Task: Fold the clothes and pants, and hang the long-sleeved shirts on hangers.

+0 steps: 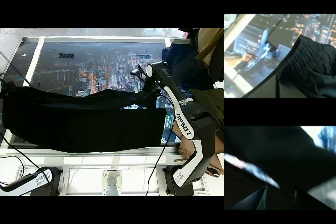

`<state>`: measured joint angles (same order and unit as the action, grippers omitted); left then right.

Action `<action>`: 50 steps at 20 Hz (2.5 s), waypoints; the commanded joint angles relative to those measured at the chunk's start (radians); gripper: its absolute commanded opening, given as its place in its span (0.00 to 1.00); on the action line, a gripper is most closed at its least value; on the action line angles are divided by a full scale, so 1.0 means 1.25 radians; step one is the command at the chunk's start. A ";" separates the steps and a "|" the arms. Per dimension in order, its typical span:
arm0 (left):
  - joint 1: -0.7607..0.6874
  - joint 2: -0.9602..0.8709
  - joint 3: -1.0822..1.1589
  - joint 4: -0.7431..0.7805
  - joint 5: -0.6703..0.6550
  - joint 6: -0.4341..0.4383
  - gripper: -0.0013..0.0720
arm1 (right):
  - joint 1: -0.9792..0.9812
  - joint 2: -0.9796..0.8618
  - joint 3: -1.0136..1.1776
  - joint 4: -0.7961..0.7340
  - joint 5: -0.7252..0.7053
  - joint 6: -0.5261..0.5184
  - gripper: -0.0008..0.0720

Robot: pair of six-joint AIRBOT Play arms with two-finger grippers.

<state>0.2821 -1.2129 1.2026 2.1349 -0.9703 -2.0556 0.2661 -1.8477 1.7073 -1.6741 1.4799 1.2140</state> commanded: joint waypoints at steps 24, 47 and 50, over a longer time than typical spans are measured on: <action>0.000 -0.001 0.000 -0.001 -0.036 0.002 0.03 | 0.173 0.206 -0.424 -0.262 -0.462 0.341 0.77; 0.000 -0.001 0.000 0.000 -0.059 0.002 0.03 | 0.089 0.145 -0.426 -0.274 -0.407 0.255 0.69; 0.000 -0.001 0.000 0.000 -0.059 0.002 0.03 | 0.089 0.111 -0.426 -0.274 -0.409 0.255 0.54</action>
<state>0.2821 -1.2129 1.2026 2.1338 -1.0435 -2.0533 0.3798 -1.6733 1.1767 -2.0293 0.9821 1.5333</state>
